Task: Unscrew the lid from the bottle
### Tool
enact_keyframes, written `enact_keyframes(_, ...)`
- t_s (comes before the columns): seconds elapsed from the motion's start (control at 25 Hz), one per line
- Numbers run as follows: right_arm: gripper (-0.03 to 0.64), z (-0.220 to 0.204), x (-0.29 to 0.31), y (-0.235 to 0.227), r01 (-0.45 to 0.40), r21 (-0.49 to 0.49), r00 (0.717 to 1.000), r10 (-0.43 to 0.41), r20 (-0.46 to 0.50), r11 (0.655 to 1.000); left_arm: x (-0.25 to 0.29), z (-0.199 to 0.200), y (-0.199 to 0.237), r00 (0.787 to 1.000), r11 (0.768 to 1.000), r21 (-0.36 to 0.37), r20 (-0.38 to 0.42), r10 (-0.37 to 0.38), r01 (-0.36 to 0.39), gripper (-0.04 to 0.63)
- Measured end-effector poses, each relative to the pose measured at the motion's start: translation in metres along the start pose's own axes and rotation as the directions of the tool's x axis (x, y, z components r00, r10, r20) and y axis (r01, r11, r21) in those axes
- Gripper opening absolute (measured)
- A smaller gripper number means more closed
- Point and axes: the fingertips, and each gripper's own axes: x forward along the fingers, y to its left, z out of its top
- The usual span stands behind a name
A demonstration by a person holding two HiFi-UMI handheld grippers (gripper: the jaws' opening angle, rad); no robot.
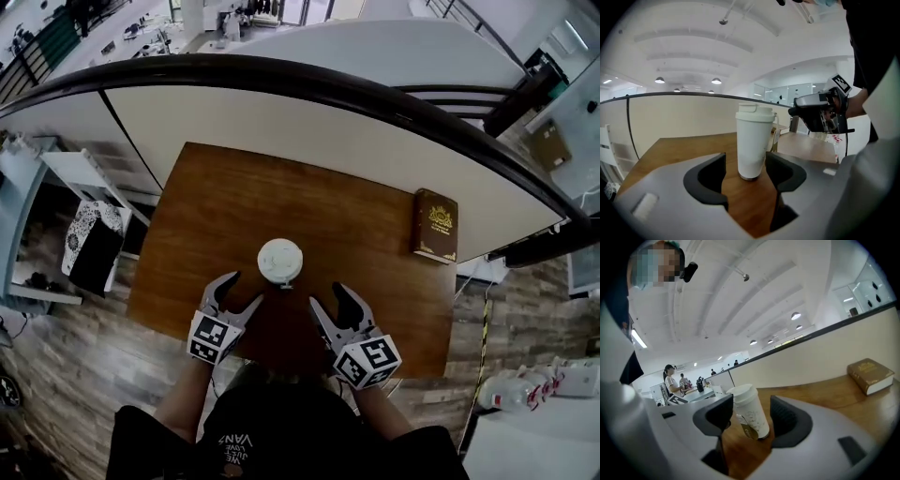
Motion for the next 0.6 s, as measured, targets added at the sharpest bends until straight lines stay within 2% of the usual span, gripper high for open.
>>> enact_keyframes(0.12,0.215,0.0,0.007,0.001,0.054,0.004,0.998,-0.054,0.03,0.999,0.015,0.0,0.005,0.996,0.996,0.035,0.004,-0.086,0.086,0.253)
enact_keyframes(0.28,0.225,0.005,0.017,0.009,0.086,-0.023,0.994,-0.084,0.073,0.996,0.033,0.001,0.001,0.979,0.976,0.087,0.016,-0.202,0.2,0.272)
enact_keyframes(0.6,0.249,0.013,0.04,0.02,0.071,-0.092,0.993,-0.061,0.105,0.993,0.054,0.0,-0.007,0.948,0.944,0.122,0.046,-0.314,0.306,0.316)
